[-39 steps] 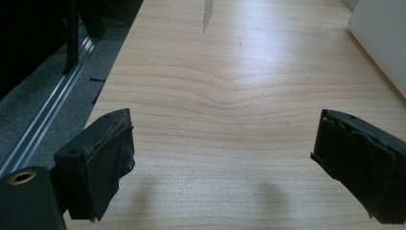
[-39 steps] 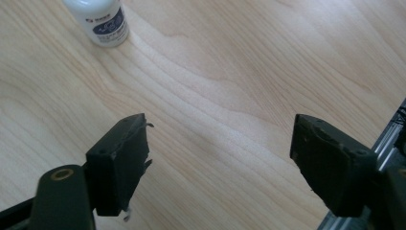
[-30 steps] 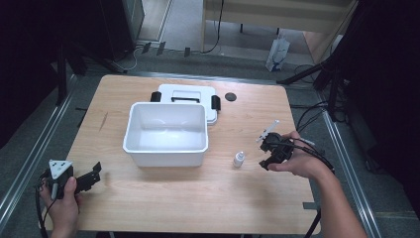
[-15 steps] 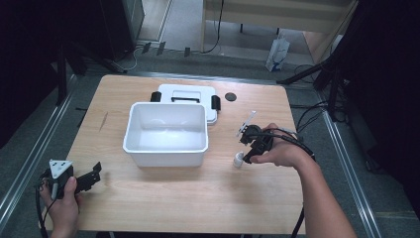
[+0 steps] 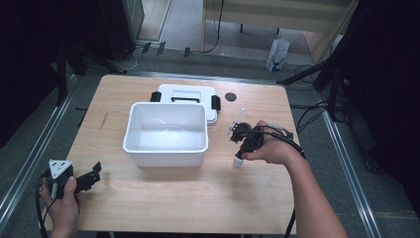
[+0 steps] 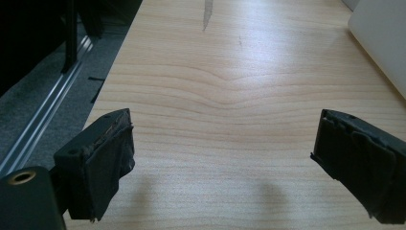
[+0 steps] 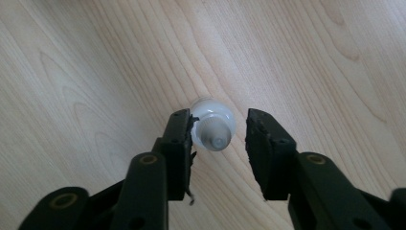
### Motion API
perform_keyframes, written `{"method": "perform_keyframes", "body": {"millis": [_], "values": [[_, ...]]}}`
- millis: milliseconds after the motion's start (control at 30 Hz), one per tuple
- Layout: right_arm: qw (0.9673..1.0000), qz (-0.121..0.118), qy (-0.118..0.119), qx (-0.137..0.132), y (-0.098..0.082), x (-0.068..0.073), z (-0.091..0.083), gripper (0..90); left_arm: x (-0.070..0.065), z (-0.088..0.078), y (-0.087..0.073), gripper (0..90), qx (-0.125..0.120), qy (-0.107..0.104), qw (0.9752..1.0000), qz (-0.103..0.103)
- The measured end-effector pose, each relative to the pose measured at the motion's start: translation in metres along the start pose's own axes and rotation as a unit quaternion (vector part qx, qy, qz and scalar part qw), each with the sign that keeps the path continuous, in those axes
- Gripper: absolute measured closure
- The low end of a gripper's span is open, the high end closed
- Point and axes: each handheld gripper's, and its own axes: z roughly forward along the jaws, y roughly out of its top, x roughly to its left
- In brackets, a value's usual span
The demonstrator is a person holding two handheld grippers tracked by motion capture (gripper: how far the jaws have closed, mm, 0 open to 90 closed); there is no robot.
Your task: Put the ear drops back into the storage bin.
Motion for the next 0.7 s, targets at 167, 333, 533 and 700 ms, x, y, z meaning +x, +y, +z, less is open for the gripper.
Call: {"method": "perform_keyframes", "body": {"millis": [167, 333, 533, 700], "values": [[1.0000, -0.008, 0.000, 0.002, 0.0016, -0.0006, 0.0018, 73.5, 0.0000, 0.0000, 0.0001, 7.6, 0.001, -0.001, 1.0000, 0.000], [0.9999, -0.012, 0.003, 0.004, 0.0021, 0.0000, 0.0025, 75.1, 0.0000, -0.0001, 0.0001, 7.6, 0.001, 0.000, 1.0000, 0.000], [0.9999, -0.015, -0.001, 0.002, 0.0023, 0.0004, 0.0047, 69.9, -0.0001, 0.0000, 0.0001, 7.6, 0.001, 0.000, 1.0000, 0.001], [0.9999, -0.016, -0.001, -0.001, 0.0053, 0.0004, 0.0053, 71.2, -0.0001, 0.0000, 0.0001, 7.6, 0.001, 0.000, 1.0000, 0.001]]}}
